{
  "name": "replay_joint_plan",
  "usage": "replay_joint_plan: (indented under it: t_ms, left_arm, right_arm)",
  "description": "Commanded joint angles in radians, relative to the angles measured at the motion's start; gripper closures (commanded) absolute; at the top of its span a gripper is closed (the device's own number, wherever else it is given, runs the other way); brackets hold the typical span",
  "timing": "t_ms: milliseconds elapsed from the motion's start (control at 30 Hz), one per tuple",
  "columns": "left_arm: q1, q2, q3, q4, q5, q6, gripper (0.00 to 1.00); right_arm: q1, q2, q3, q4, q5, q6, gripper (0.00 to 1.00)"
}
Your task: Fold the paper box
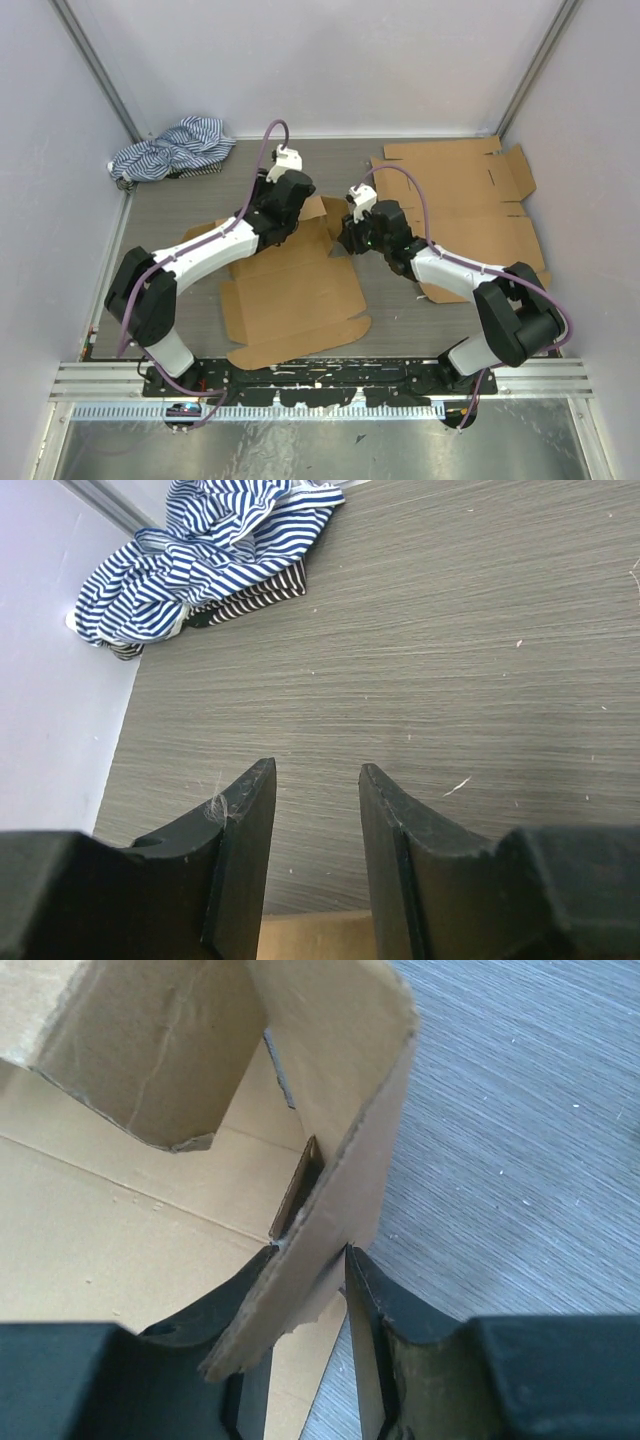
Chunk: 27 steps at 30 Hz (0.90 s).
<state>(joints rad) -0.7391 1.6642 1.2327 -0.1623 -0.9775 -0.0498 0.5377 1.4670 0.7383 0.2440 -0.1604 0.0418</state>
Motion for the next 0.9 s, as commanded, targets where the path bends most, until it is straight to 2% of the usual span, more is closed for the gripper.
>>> replay_joint_plan:
  t_ms: [0, 233, 367, 533, 700, 867]
  left_arm:
    - [-0.022, 0.051, -0.001, -0.092, 0.035, -0.014, 0.53]
    - [-0.023, 0.071, 0.011, -0.108, 0.03, -0.019, 0.54]
    - [-0.023, 0.072, 0.014, -0.117, 0.027, -0.021, 0.54]
    - [-0.025, 0.07, 0.013, -0.119, 0.026, -0.02, 0.54]
    - [-0.028, 0.073, 0.017, -0.117, 0.032, -0.022, 0.54]
    - [-0.032, 0.077, 0.019, -0.123, 0.028, -0.022, 0.54]
  right_arm:
    - [0.007, -0.045, 0.073, -0.043, -0.035, -0.036, 0.6]
    - [0.005, -0.128, 0.15, -0.151, -0.028, -0.073, 0.55]
    - [0.0, -0.212, 0.157, -0.157, 0.002, -0.077, 0.52]
    - [-0.099, -0.254, 0.178, -0.113, 0.02, -0.035, 0.53]
    - [-0.295, -0.081, 0.205, 0.022, -0.115, 0.071, 0.53]
    - [-0.322, 0.099, 0.214, 0.145, -0.358, -0.003, 0.51]
